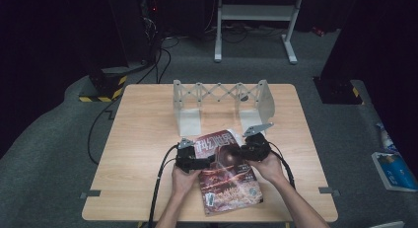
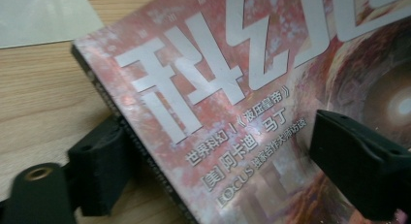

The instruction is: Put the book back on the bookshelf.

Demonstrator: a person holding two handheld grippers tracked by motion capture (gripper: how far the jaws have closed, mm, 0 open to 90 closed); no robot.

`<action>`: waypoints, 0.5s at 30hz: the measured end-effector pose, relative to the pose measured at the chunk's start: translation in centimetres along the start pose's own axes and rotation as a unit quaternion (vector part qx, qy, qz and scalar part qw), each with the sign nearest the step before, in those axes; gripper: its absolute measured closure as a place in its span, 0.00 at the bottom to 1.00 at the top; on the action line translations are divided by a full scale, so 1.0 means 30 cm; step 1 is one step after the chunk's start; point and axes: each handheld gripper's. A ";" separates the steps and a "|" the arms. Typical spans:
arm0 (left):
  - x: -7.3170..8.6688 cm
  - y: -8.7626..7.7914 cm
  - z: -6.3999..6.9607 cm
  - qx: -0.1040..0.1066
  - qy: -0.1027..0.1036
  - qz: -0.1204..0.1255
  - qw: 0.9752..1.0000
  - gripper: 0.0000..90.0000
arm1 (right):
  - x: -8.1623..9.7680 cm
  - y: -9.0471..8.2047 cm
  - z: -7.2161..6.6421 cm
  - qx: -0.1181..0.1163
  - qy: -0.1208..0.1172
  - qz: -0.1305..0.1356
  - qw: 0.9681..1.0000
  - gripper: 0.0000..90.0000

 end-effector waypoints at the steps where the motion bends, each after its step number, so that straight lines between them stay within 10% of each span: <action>1: 0.000 -0.001 0.001 -0.004 0.001 -0.001 1.000 0.18 | 0.002 0.006 0.002 0.003 0.002 -0.002 1.000 0.95; 15: 0.010 -0.008 0.008 -0.040 -0.006 0.001 0.999 0.54 | 0.019 0.070 0.040 0.029 0.021 -0.027 0.999 0.89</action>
Point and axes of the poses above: each handheld gripper's, and its own axes: y roughly forward along the jaws, x roughly out of its underside, z roughly to its right, and after that the axes turned 12 degrees about -z, right-handed
